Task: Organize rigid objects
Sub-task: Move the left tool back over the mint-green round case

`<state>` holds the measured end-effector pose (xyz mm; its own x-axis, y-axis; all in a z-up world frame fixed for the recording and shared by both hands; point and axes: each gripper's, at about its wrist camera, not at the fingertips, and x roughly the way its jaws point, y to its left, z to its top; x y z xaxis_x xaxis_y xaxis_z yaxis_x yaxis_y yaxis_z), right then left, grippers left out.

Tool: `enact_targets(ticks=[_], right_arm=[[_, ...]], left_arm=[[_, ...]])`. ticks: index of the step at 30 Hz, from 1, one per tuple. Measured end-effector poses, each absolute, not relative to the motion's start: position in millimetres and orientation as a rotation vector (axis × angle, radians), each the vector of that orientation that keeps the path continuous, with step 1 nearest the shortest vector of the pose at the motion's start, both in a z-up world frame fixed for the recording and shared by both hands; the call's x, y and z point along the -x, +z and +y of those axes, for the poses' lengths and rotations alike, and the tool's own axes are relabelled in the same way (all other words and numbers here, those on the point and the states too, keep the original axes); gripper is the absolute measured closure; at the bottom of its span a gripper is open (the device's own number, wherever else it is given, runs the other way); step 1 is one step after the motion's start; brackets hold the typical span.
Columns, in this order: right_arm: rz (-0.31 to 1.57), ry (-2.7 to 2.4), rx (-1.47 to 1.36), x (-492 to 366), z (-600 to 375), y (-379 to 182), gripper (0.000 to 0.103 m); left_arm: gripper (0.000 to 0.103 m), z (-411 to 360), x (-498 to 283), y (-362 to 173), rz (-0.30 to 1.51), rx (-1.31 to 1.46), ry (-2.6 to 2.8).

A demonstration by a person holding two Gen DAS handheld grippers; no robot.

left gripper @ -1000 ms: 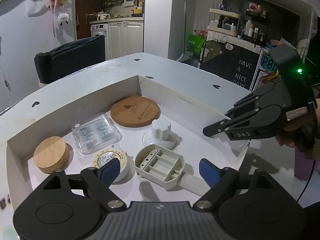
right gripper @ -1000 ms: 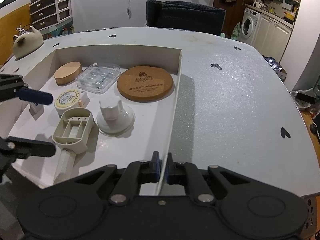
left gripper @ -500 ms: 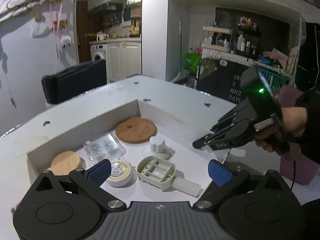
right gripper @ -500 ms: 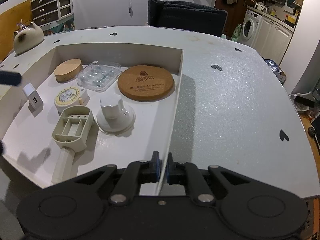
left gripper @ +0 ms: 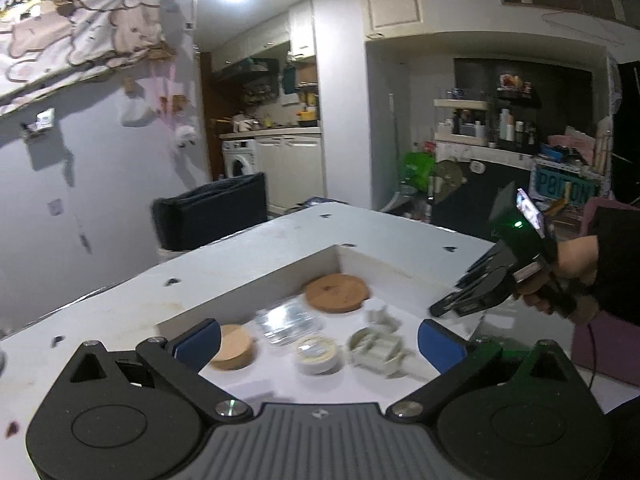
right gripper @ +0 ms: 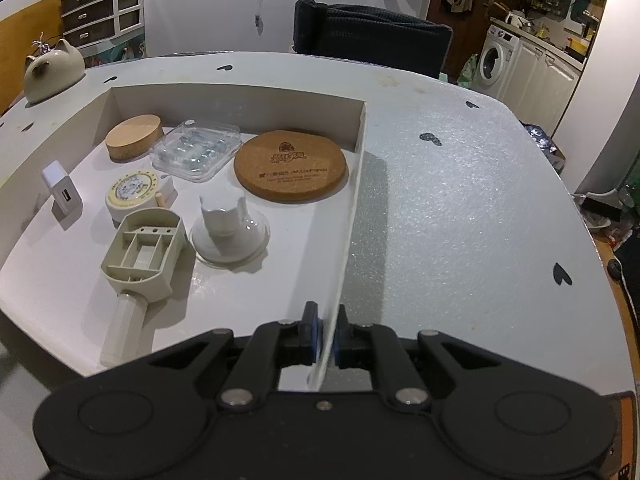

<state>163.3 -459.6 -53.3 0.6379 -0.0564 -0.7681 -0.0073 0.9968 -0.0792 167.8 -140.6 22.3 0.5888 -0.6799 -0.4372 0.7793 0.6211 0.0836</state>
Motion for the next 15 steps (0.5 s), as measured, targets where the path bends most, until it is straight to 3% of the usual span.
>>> enact_targets(ticks=[15], right_arm=[[0.885,-0.039,0.086,-163.3,-457.4,-52.8,0.093]], left_arm=[[0.0,-36.7,-184.5,-29.5,0.5,-0.252,-0.66]])
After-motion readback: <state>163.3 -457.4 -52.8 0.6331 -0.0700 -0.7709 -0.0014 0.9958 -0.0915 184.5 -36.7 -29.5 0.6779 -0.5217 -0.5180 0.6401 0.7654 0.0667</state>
